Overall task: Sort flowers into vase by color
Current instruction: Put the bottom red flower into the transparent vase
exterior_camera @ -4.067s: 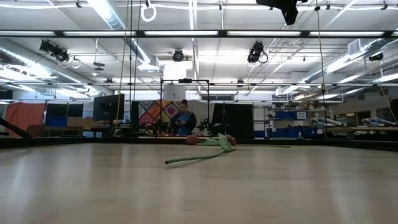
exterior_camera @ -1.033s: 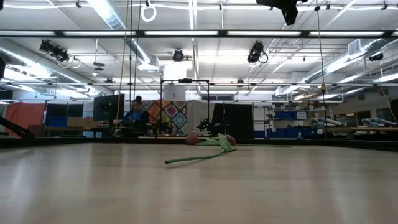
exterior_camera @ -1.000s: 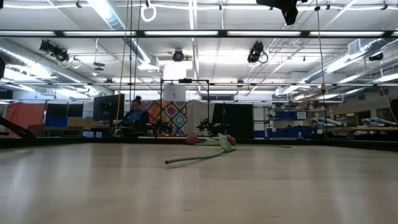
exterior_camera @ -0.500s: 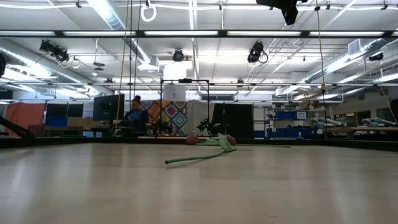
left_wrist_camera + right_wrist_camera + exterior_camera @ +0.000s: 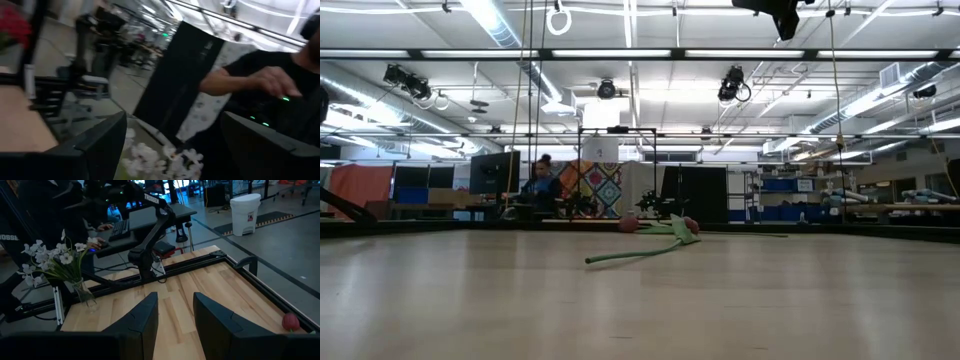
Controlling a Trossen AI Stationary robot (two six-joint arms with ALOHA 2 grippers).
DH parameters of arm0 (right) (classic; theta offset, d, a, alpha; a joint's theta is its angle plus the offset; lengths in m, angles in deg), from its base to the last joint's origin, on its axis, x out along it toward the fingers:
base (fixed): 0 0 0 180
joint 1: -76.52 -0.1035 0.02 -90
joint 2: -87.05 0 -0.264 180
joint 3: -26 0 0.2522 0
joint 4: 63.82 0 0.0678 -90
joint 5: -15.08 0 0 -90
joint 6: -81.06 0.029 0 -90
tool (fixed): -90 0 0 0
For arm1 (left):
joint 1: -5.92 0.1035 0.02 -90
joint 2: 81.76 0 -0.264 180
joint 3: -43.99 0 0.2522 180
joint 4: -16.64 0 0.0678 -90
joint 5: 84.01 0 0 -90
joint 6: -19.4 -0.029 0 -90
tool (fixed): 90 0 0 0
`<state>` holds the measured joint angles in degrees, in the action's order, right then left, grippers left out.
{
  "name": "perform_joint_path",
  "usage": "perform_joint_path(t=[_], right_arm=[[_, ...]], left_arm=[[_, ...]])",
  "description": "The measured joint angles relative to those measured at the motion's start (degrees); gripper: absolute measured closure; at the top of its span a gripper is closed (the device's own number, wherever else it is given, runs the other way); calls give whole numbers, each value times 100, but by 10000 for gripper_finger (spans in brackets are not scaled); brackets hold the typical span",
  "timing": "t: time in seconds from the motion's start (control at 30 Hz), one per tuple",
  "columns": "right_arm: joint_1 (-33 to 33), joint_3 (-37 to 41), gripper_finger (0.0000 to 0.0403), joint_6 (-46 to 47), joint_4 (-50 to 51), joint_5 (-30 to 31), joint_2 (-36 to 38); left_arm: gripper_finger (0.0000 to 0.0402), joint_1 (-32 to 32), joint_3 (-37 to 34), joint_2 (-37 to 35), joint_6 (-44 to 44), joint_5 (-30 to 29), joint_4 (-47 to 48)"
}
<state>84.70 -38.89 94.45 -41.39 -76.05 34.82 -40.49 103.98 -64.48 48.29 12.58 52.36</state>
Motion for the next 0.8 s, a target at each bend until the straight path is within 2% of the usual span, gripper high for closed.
perform_joint_path(t=[0.27, 0.47, 0.57, 0.67, 0.8], right_arm=[[-1, 0, 271, 0, -2, 0, 0], [-1, 0, 271, -1, 0, 0, 0], [-2, 0, 271, -1, 0, 2, -1], [-2, 0, 271, -1, -2, 2, 0], [-1, 0, 271, -1, -1, 0, -2]], left_arm=[[72, 0, 119, -2, 34, -799, 244], [85, 2, 122, 157, 102, -2564, 225], [102, 8, 122, 479, 96, -3312, 226], [115, 185, 122, 944, 86, -3812, 243], [121, 873, 122, 1757, 304, -3976, 227]])
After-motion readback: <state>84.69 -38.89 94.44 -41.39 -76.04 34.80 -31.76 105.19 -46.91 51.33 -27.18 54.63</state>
